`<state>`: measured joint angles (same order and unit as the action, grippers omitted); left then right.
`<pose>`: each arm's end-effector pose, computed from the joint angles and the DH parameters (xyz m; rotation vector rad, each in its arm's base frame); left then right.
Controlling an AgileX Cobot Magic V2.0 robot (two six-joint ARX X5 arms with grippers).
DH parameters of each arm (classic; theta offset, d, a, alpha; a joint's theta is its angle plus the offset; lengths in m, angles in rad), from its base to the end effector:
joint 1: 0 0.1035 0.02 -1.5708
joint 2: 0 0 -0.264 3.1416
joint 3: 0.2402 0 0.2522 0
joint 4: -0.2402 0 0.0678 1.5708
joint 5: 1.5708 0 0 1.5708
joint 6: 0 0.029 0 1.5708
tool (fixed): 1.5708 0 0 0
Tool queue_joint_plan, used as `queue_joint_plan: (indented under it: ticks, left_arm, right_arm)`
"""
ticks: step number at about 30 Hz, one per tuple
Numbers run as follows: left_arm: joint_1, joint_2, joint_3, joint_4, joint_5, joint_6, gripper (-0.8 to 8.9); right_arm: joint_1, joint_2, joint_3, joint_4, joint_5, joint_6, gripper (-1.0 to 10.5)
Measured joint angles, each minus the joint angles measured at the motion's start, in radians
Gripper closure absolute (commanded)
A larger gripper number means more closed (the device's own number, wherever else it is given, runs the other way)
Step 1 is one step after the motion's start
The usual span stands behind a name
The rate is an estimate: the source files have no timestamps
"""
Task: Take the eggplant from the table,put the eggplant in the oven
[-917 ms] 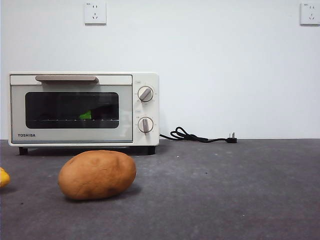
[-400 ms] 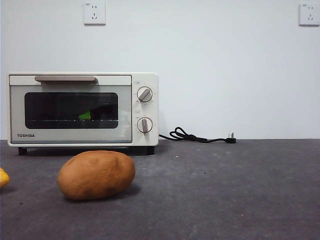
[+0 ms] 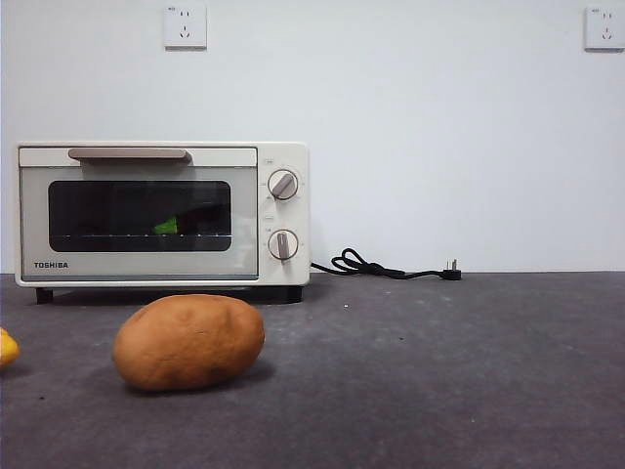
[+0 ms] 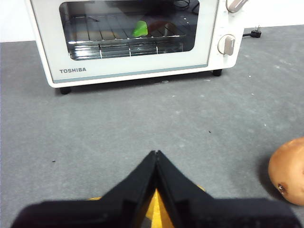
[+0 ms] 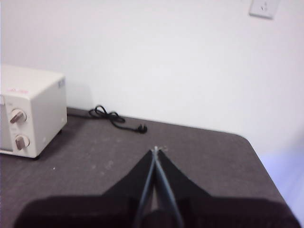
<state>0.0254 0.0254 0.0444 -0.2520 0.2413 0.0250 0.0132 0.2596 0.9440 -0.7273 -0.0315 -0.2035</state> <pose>0.0934 -0.0046 0.1527 -0.0062 0.2287 -0.2178 0.0134 0.0011 0.3685 -0.2030 0.0382 0.0489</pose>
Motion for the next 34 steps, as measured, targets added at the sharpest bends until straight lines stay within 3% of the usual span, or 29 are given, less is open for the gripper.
queue_joint_plan:
  ticks: [10,17,34]
  left_arm:
    - [0.000,0.001,0.000,0.000,0.000,0.000,8.17]
    - [0.000,0.004,0.000,0.000,0.000,0.000,8.17]
    - [0.000,0.019,0.000,0.000,0.000,0.000,8.17]
  right_arm:
    - [0.000,-0.130,-0.482,0.387,-0.003,0.036,9.5]
    - [0.000,-0.224,-0.732,0.469,-0.003,0.059,9.5]
    - [0.000,-0.249,-0.871,0.486,-0.003,0.069,9.5]
